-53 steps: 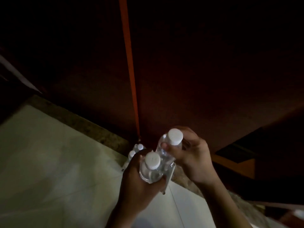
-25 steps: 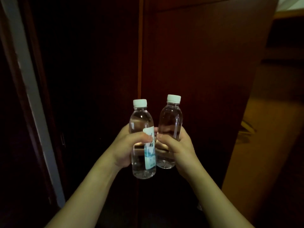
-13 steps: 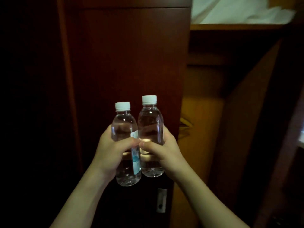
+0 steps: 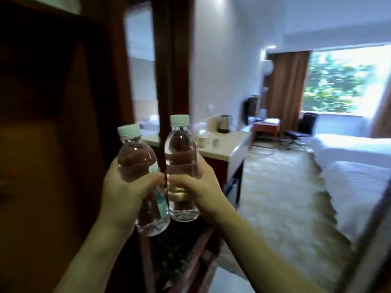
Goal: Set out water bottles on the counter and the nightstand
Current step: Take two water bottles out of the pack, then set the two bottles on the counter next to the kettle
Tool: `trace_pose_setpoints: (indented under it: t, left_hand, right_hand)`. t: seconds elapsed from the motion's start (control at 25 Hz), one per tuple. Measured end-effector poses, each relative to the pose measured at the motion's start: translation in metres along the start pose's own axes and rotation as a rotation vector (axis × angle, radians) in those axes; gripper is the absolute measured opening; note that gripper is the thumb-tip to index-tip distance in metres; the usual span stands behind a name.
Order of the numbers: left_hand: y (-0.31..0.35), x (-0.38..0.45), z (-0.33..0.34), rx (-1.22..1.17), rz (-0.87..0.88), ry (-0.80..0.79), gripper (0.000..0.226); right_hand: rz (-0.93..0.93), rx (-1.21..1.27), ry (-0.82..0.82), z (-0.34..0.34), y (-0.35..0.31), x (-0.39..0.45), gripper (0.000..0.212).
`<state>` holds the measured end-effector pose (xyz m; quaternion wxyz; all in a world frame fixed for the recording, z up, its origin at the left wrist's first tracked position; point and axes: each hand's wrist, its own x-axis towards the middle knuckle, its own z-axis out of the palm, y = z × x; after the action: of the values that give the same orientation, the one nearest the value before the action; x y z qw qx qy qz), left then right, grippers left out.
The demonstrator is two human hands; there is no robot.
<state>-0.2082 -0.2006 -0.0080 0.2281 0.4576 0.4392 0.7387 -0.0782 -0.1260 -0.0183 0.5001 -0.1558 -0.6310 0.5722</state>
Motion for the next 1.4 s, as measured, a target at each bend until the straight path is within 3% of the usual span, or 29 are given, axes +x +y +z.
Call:
trace_pose_setpoints:
  t: [0.16, 0.28, 0.48, 0.68, 0.76, 1.4]
  left_hand:
    - [-0.032, 0.008, 0.136, -0.112, -0.047, -0.216, 0.045]
    - [-0.050, 0.009, 0.234, -0.191, -0.076, -0.366, 0.040]
    - [-0.079, 0.011, 0.376, -0.235, -0.091, -0.535, 0.047]
    - [-0.119, 0.031, 0.459, -0.203, -0.152, -0.584, 0.042]
    - [-0.139, 0.052, 0.484, -0.197, -0.160, -0.578, 0.033]
    - [-0.366, 0.368, 0.740, -0.224, -0.099, -0.594, 0.045]
  right_hand:
    - [-0.054, -0.133, 0.260, -0.128, -0.038, -0.025, 0.040]
    - [-0.052, -0.217, 0.368, -0.215, -0.066, -0.041, 0.045]
    - [-0.048, -0.341, 0.485, -0.343, -0.104, -0.052, 0.044]
    - [-0.039, -0.366, 0.519, -0.432, -0.094, -0.036, 0.045]
    - [-0.032, -0.356, 0.505, -0.463, -0.082, -0.013, 0.042]
    - [-0.069, -0.338, 0.441, -0.781, 0.031, 0.320, 0.046]
